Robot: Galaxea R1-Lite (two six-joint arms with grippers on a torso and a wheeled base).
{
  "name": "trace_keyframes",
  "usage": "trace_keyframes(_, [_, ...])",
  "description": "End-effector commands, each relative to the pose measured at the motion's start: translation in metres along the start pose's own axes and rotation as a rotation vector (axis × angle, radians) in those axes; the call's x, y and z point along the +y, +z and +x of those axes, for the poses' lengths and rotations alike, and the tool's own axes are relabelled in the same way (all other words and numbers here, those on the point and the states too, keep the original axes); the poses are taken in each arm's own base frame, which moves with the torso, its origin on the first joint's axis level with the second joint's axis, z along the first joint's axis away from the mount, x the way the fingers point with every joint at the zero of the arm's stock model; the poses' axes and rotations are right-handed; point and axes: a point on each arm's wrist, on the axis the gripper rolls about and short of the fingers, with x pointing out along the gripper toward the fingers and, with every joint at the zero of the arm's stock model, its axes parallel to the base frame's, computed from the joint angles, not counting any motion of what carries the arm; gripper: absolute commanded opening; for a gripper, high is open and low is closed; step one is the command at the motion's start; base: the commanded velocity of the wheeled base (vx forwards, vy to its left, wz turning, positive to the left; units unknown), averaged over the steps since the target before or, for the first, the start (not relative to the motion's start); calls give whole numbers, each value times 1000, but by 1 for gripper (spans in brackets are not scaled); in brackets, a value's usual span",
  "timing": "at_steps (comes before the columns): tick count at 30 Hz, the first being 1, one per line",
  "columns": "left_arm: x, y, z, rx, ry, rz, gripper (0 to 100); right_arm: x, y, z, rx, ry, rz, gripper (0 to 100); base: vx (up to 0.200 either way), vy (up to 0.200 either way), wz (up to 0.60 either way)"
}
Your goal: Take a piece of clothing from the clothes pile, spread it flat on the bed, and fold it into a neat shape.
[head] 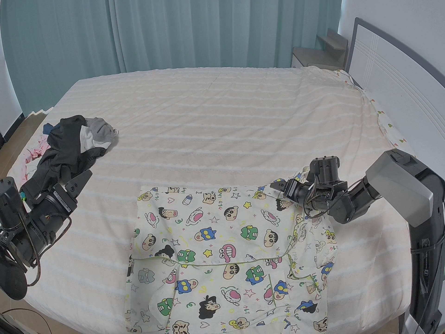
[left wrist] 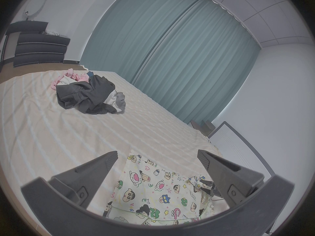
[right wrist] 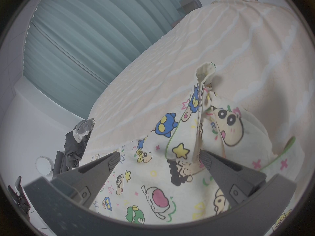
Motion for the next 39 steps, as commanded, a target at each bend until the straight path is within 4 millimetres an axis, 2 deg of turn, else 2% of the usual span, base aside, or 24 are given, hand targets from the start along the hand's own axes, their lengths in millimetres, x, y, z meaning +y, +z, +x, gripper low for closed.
trace_keyframes(1, [-1, 1, -1, -4, -3, 0, 100, -2, -5, 15, -3, -4, -6, 100, 0, 0, 0])
trace_keyframes(5, [-1, 1, -1, -4, -3, 0, 100, 6, -6, 19, 10, 4, -13, 100, 0, 0, 0])
trace_keyframes(8, [0, 0, 0, 0, 0, 0, 100, 12, -9, 30, 29, 5, -17, 100, 0, 0, 0])
trace_keyframes(11, [0, 0, 0, 0, 0, 0, 100, 18, -1, 40, 14, 0, -19, 100, 0, 0, 0])
trace_keyframes(16, [0, 0, 0, 0, 2, -2, 100, 42, 35, 41, -84, 69, -14, 100, 0, 0, 0])
trace_keyframes(23, [1, 0, 0, -3, 4, -2, 100, 59, 75, 48, -273, 146, 9, 100, 0, 0, 0])
trace_keyframes(27, [1, 0, 0, -2, 5, -2, 100, 62, 78, 46, -295, 159, 34, 100, 0, 0, 0])
trace_keyframes(30, [1, 0, 0, -3, 6, -2, 100, 55, 82, 44, -302, 144, 39, 100, 0, 0, 0])
trace_keyframes(34, [1, 0, 0, -2, 8, -3, 100, 46, 86, 28, -293, 109, 44, 100, 0, 0, 0])
trace_keyframes(39, [1, -1, -1, 1, 7, 2, 100, 32, 93, -18, -270, 46, 1, 100, 0, 0, 0])
